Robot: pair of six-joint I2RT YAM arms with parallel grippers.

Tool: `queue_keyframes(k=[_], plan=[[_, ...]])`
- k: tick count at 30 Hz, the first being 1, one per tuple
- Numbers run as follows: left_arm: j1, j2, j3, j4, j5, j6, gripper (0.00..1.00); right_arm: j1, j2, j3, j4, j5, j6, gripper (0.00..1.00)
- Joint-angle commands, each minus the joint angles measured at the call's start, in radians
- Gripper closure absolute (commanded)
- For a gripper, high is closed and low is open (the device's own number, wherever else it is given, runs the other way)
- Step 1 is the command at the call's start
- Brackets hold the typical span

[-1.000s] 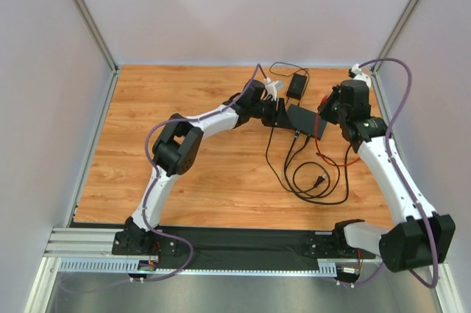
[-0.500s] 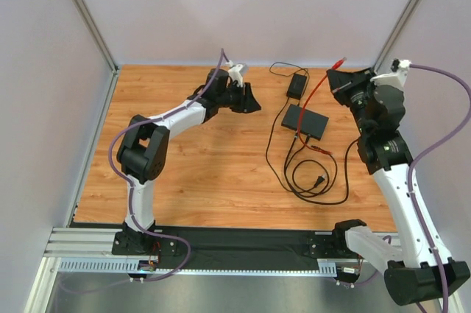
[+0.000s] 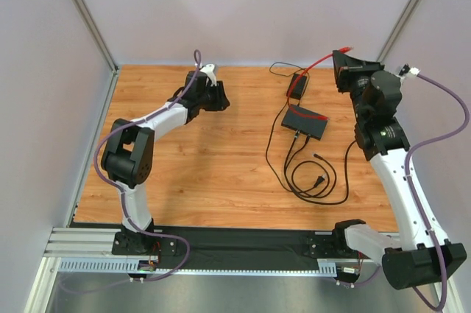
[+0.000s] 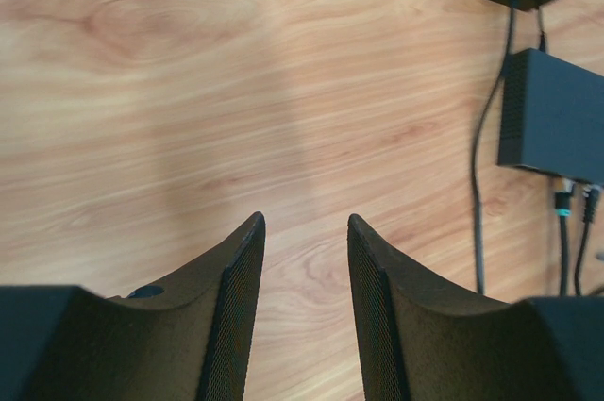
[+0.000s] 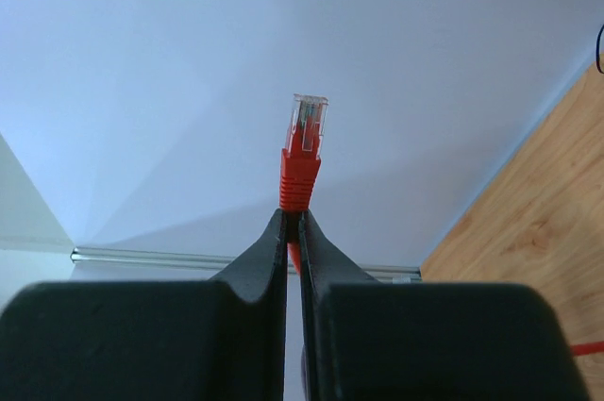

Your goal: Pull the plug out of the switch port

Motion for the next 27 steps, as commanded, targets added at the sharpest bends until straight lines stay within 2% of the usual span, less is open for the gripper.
queue_keyframes(k=[1, 3, 9, 13, 23, 26, 27], plan=[[0.011, -0.125, -0.052, 0.015, -0.180, 0.019, 0.52, 0.028, 0.062, 0.120, -0.044, -0.024, 0.056, 1.00], [0.020, -0.164, -0.108, 0.035, -0.210, 0.002, 0.51, 0.050, 0.100, 0.149, -0.067, -0.052, 0.064, 1.00], [0.057, -0.337, -0.247, 0.065, -0.463, 0.002, 0.49, 0.149, 0.231, 0.156, -0.122, -0.073, 0.145, 1.00], [0.075, -0.431, -0.317, 0.094, -0.586, 0.025, 0.46, 0.212, 0.376, 0.191, -0.116, -0.101, 0.236, 1.00], [0.121, -0.525, -0.422, 0.138, -0.715, 0.002, 0.45, 0.353, 0.861, 0.536, -0.056, -0.212, 0.343, 0.99], [0.123, -0.531, -0.429, 0.147, -0.753, 0.016, 0.44, 0.381, 1.024, 0.686, -0.062, -0.205, 0.374, 0.96], [0.123, -0.529, -0.431, 0.147, -0.755, 0.017, 0.44, 0.393, 1.070, 0.784, -0.065, -0.207, 0.385, 0.94]])
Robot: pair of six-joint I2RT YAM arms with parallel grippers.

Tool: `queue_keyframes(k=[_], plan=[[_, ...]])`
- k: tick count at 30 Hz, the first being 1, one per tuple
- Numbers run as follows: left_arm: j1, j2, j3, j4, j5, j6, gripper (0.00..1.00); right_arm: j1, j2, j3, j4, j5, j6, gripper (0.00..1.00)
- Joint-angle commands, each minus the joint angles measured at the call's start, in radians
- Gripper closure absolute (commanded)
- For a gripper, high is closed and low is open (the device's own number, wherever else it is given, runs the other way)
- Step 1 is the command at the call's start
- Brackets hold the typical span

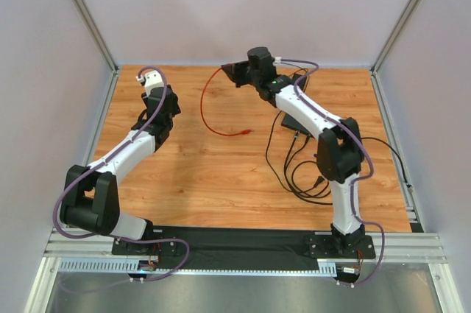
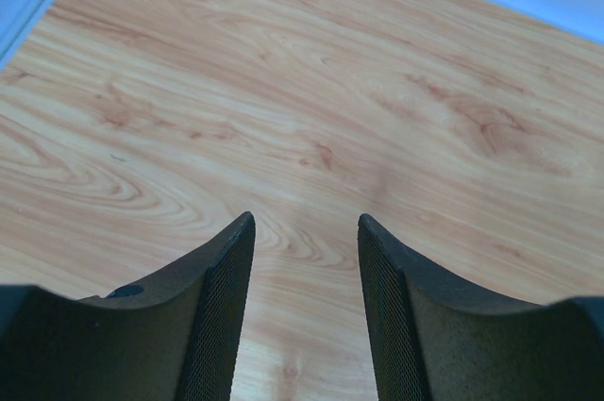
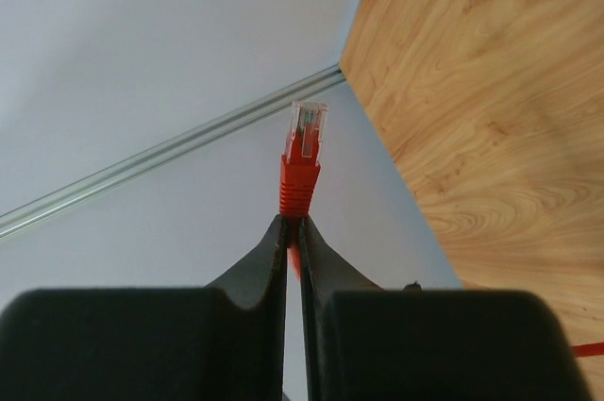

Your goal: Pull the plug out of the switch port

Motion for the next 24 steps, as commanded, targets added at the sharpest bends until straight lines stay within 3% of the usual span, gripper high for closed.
queue_keyframes(k=[1, 4, 7, 12, 16, 20, 24], plan=[[0.009, -0.034, 0.004, 0.070, -0.068, 0.024, 0.44, 0.029, 0.188, 0.206, 0.021, -0.033, 0.079, 0.93], [0.009, -0.024, 0.005, 0.078, -0.062, 0.024, 0.44, 0.050, 0.373, 0.443, -0.046, -0.045, 0.070, 0.89], [0.011, -0.015, 0.009, 0.081, -0.064, 0.033, 0.44, 0.069, 0.485, 0.550, -0.048, -0.010, 0.037, 0.83], [0.012, -0.011, 0.007, 0.090, -0.061, 0.036, 0.44, 0.076, 0.540, 0.533, -0.016, -0.014, -0.012, 0.64], [0.012, -0.011, 0.005, 0.096, -0.036, 0.033, 0.44, 0.066, 0.513, 0.503, 0.009, -0.037, -0.146, 0.53], [0.012, -0.006, 0.007, 0.116, 0.043, 0.031, 0.46, 0.038, 0.387, 0.435, -0.031, -0.016, -0.473, 0.49], [0.012, 0.035, 0.021, 0.183, 0.285, 0.022, 0.48, -0.003, 0.148, 0.212, -0.127, 0.013, -0.731, 0.48]])
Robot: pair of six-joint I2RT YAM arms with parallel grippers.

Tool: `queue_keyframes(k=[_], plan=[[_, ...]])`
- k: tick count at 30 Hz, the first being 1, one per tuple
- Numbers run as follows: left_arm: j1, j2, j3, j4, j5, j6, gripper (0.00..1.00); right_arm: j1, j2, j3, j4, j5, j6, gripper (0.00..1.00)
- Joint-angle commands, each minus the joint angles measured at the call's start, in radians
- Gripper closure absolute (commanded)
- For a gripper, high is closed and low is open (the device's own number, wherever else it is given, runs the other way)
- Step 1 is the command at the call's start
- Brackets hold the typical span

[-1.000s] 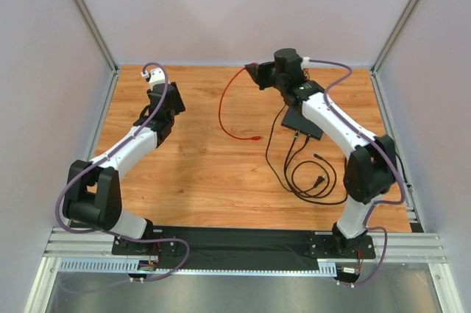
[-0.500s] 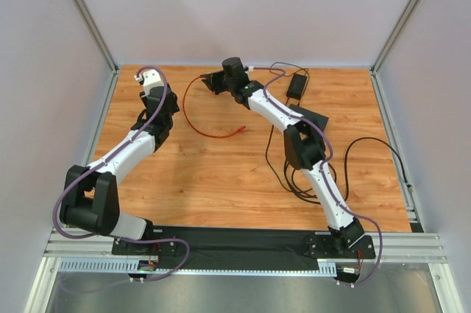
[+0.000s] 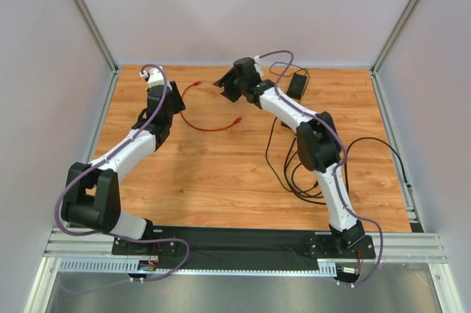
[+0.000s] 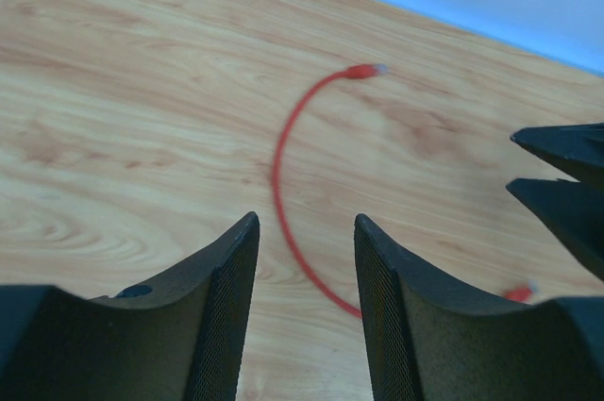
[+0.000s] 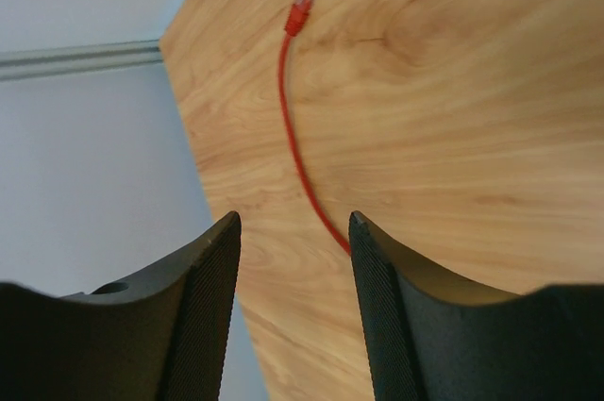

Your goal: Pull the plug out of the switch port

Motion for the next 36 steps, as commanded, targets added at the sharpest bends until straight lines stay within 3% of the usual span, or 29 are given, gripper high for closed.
queue_keyframes(k=[1, 6, 9, 12, 20, 24, 28, 36], plan=[[0.002, 0.043, 0.026, 0.117, 0.252, -0.001, 0.47, -0.051, -0.290, -0.172, -0.052, 0.045, -0.346, 0.48], [-0.089, 0.173, 0.132, 0.158, 0.488, 0.019, 0.49, -0.158, -0.586, -0.483, -0.058, -0.040, -0.573, 0.48], [-0.170, 0.279, 0.229, 0.166, 0.600, 0.033, 0.51, -0.273, -0.715, -0.683, -0.001, -0.199, -0.616, 0.48], [-0.221, 0.395, 0.313, 0.221, 0.762, -0.028, 0.53, -0.388, -0.843, -0.882, 0.086, -0.299, -0.656, 0.48], [-0.308, 0.739, 0.528, 0.448, 0.998, -0.248, 0.60, -0.620, -1.060, -1.241, 0.161, -0.405, -0.699, 0.48], [-0.363, 0.870, 0.666, 0.451, 1.012, -0.312, 0.60, -0.714, -1.085, -1.370, 0.289, -0.492, -0.646, 0.49], [-0.405, 0.937, 0.781, 0.396, 0.995, -0.308, 0.59, -0.737, -1.096, -1.452, 0.355, -0.479, -0.641, 0.51], [-0.427, 0.991, 0.853, 0.341, 0.940, -0.320, 0.57, -0.781, -1.061, -1.532, 0.412, -0.436, -0.617, 0.63]])
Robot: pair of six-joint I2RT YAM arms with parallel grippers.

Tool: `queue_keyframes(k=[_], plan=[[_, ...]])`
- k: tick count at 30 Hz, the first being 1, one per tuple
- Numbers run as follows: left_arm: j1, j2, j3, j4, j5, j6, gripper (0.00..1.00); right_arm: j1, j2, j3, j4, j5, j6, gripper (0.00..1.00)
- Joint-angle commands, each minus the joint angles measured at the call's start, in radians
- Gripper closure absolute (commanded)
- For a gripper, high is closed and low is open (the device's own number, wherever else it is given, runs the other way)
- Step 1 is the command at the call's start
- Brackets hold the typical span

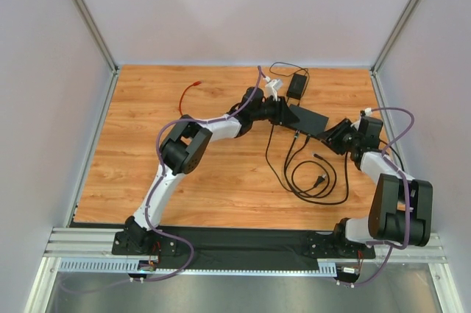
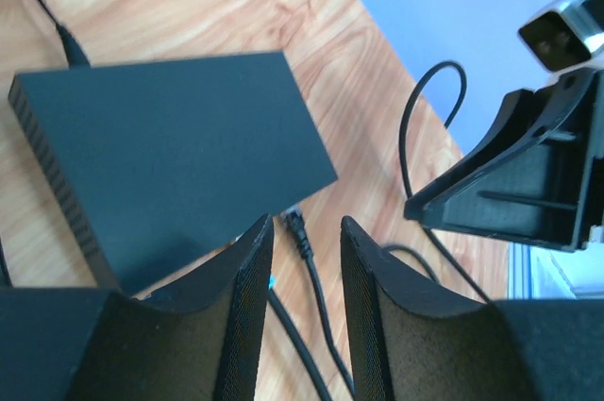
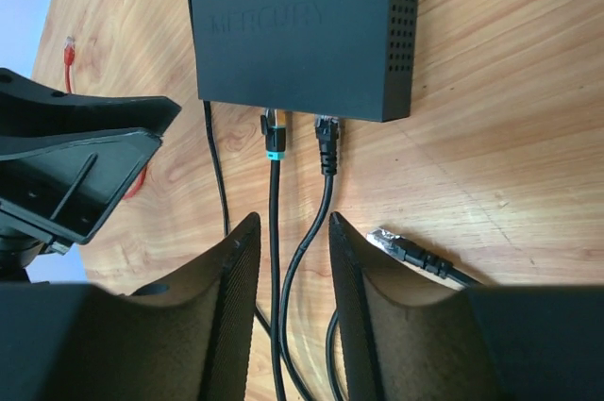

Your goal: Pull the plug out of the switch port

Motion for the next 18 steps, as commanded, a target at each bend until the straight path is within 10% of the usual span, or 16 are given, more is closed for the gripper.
queue_keyframes(k=[1, 18], plan=[[0.006, 0.012, 0.079, -0.006, -0.018, -0.010, 0.57, -0.021, 0.017, -0.010, 0.106, -0.004, 0.019, 0.64], [-0.011, 0.143, 0.312, -0.368, -0.092, -0.033, 0.68, -0.024, 0.141, -0.057, 0.148, 0.025, 0.071, 0.77]])
